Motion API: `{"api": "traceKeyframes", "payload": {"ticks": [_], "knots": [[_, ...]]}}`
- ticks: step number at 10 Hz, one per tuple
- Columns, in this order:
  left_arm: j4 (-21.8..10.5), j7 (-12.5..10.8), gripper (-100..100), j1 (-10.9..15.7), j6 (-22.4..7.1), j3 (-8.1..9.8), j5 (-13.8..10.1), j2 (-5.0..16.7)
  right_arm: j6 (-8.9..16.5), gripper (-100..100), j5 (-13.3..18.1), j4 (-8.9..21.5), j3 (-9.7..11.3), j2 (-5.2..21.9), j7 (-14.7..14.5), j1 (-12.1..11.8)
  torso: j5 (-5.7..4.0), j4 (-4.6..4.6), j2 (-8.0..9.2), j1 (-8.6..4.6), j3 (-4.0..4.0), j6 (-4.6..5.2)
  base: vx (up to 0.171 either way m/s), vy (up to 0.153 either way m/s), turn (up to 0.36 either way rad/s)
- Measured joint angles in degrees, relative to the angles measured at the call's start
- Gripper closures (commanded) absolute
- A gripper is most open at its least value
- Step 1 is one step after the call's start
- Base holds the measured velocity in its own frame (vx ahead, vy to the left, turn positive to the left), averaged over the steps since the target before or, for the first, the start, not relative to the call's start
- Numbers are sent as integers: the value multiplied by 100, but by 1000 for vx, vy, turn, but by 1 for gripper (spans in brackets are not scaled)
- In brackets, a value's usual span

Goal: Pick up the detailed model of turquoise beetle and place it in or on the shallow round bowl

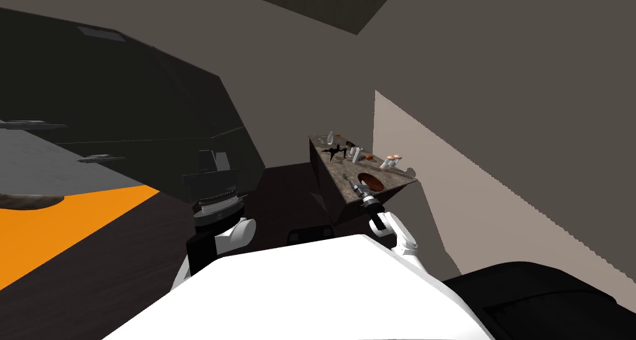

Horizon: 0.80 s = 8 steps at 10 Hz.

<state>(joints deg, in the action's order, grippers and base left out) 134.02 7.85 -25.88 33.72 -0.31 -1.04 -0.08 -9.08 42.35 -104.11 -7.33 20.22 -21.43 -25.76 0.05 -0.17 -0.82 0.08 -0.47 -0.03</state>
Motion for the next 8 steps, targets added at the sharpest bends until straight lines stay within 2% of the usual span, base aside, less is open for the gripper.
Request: {"api": "traceKeyframes", "payload": {"ticks": [4,8], "knots": [[0,0,0,0,0,0,0,0,190,-100,681,305,67,105,86,1,1,-3,-9,6,-6,0,204,23,41],[0,0,0,1,0,0,0,0,312,-100,1180,701,144,208,111,-68,-1,4,27,-3,14,2,107,5,23]]}}
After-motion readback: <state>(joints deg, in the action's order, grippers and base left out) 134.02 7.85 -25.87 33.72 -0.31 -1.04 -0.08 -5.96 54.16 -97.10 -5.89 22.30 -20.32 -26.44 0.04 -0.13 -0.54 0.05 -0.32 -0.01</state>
